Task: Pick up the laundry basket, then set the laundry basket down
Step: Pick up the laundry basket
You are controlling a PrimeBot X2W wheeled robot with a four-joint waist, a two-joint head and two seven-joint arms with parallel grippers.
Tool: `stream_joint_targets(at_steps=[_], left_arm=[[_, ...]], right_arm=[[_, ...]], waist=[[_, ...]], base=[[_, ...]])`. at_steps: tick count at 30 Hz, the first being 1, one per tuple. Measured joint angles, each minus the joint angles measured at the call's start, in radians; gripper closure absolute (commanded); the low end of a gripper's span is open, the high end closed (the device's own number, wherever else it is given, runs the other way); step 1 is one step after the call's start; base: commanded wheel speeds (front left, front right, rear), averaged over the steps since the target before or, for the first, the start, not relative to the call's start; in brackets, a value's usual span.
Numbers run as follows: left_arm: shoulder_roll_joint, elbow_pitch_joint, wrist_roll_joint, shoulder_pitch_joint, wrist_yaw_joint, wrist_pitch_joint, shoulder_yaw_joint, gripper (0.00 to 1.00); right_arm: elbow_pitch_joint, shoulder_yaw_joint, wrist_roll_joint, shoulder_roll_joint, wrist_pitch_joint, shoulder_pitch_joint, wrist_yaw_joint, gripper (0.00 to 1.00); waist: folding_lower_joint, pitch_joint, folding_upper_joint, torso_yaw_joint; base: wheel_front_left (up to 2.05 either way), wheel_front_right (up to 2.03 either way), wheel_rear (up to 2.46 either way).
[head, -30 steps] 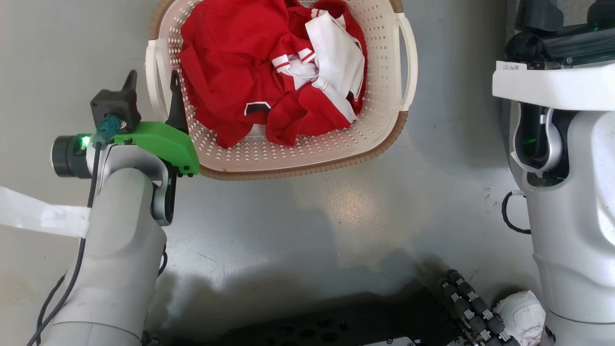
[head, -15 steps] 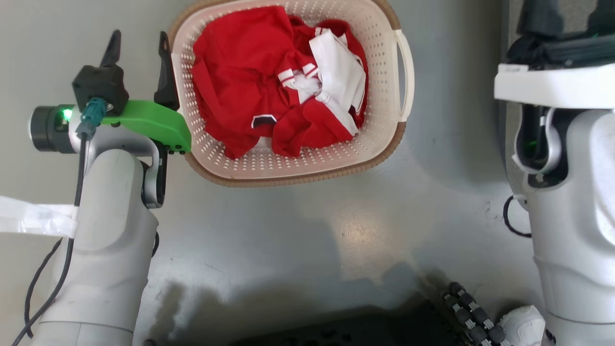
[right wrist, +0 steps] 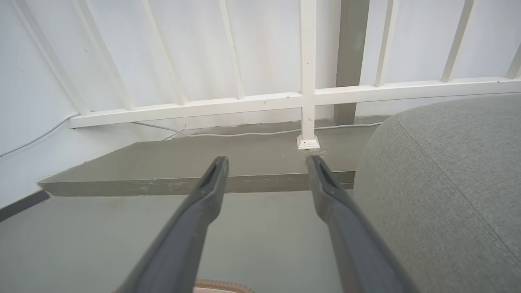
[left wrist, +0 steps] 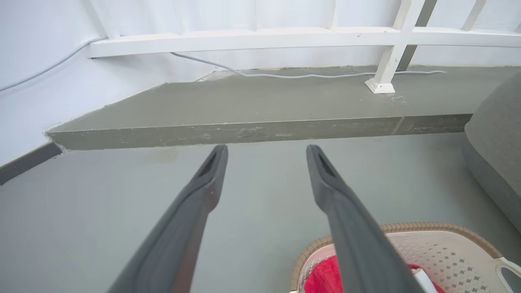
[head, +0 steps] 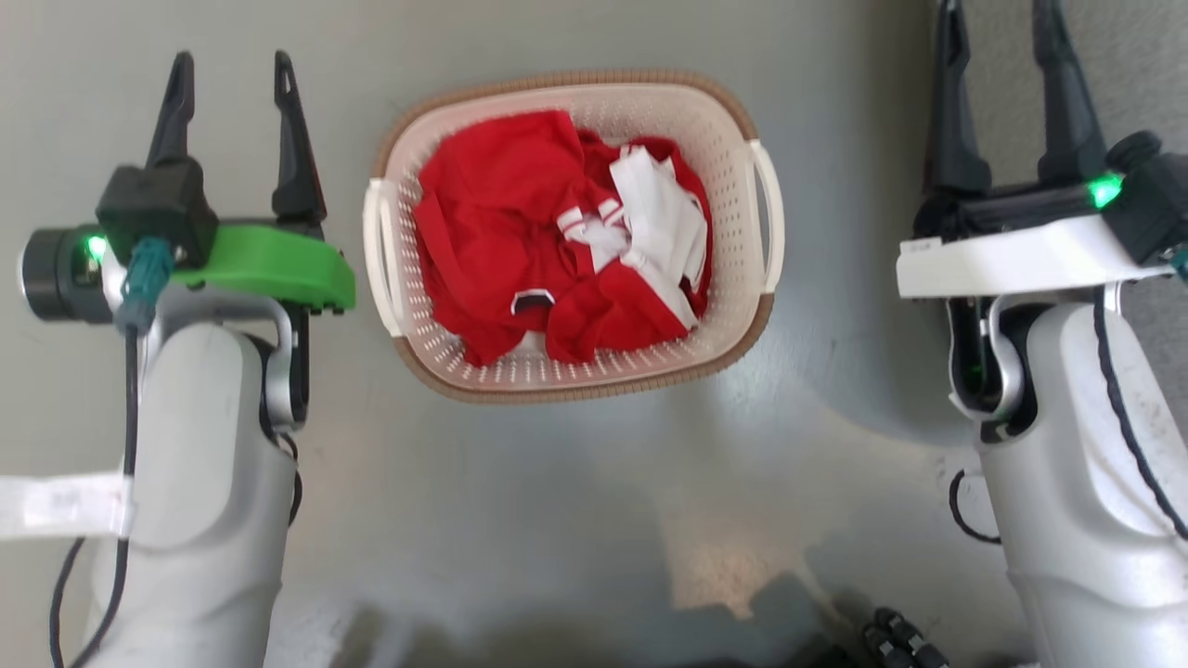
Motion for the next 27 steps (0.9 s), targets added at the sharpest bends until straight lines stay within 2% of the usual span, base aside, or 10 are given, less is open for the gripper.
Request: stream_joint_targets(at_steps=[10,27], left_arm=[[0.0,-0.092,0.007,0.154,0.011,0.0,0.046,0.0],[0.0,-0.131,0.015,0.433,0.017,0.0,0.066,0.0]], right_arm=[[0.026,0.005,0.002,0.001,0.0,0.085,0.0,0.0],[0.075,0.046,0.04,0.003,0.0,0.26,0.0,0.0]], waist=[[0.0,-0.139,0.0,0.009],[0.0,-0.368,0.0,0.002]], base=[[0.0,0.0,0.0],[0.0,0.0,0.0]])
